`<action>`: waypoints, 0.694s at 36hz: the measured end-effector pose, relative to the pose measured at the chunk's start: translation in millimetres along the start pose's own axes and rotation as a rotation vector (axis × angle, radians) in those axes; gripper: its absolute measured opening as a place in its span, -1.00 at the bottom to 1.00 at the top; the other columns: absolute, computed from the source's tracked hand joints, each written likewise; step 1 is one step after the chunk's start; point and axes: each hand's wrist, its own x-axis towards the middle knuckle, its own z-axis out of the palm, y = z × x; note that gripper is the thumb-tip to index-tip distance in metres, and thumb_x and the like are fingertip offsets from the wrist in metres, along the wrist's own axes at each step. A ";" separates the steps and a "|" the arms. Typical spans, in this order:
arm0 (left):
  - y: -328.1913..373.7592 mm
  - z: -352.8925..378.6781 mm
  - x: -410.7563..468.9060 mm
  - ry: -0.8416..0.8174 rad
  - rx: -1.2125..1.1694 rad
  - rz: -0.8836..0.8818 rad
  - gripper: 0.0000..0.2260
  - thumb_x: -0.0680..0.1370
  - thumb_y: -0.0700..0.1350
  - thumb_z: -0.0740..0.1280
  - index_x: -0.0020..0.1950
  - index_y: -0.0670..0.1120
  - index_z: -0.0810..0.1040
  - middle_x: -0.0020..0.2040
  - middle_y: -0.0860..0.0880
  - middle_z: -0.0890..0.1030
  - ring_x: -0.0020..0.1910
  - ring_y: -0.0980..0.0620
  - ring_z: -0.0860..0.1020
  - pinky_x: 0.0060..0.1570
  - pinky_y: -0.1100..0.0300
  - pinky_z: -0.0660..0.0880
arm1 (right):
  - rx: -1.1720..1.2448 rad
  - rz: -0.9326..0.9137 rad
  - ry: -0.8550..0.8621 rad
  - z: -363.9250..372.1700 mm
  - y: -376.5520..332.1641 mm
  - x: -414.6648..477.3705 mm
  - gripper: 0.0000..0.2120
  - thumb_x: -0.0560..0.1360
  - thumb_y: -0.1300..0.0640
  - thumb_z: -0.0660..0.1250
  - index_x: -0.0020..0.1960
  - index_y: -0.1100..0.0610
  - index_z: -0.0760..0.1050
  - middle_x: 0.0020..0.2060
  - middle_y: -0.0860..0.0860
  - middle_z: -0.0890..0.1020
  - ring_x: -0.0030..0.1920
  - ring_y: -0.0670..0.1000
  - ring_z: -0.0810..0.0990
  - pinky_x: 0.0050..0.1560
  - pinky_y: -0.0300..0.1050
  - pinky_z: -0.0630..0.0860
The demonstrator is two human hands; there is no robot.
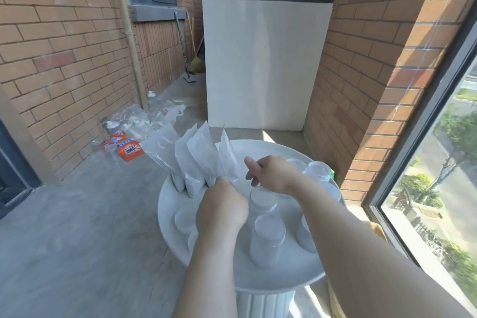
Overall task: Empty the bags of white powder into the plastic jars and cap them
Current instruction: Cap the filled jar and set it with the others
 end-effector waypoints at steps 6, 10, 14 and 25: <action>-4.4 -5.1 -0.5 0.002 -0.018 0.014 -0.80 0.56 -0.17 0.11 0.10 -0.10 0.47 0.07 -0.09 0.57 -0.04 -0.13 0.49 -0.16 0.12 0.39 | -0.130 -0.013 0.424 -11.4 15.5 -3.1 -0.59 0.63 -0.12 0.11 -0.24 0.08 0.51 -0.26 0.00 0.60 -0.11 0.13 0.54 -0.17 -0.08 0.45; -4.2 -5.5 -5.5 -0.041 0.009 0.038 -0.77 0.56 -0.20 0.11 0.14 -0.06 0.48 0.08 -0.06 0.56 -0.05 -0.11 0.48 -0.14 0.14 0.42 | -0.424 0.186 0.490 -21.6 28.0 -6.6 -0.61 0.63 -0.17 0.12 0.31 -0.01 0.52 0.25 0.08 0.52 0.30 0.21 0.38 0.25 0.07 0.33; -3.9 -5.1 -6.8 -0.086 0.027 0.057 -0.73 0.57 -0.20 0.13 0.23 -0.06 0.46 0.14 -0.06 0.56 0.05 -0.12 0.52 -0.07 0.13 0.45 | -0.522 0.341 0.407 -23.0 38.2 -2.4 -0.58 0.65 -0.15 0.05 0.33 0.02 0.50 0.27 0.09 0.49 0.29 0.21 0.41 0.27 0.12 0.29; 3.3 -5.7 -5.8 -0.100 0.044 0.054 -0.72 0.54 -0.21 0.11 0.19 -0.08 0.47 0.08 -0.05 0.57 0.02 -0.12 0.56 -0.08 0.08 0.53 | -0.347 0.349 0.367 -22.7 48.1 6.5 -0.85 0.58 0.28 0.17 -0.17 0.21 0.40 -0.07 0.15 0.54 -0.19 0.15 0.50 -0.21 -0.12 0.43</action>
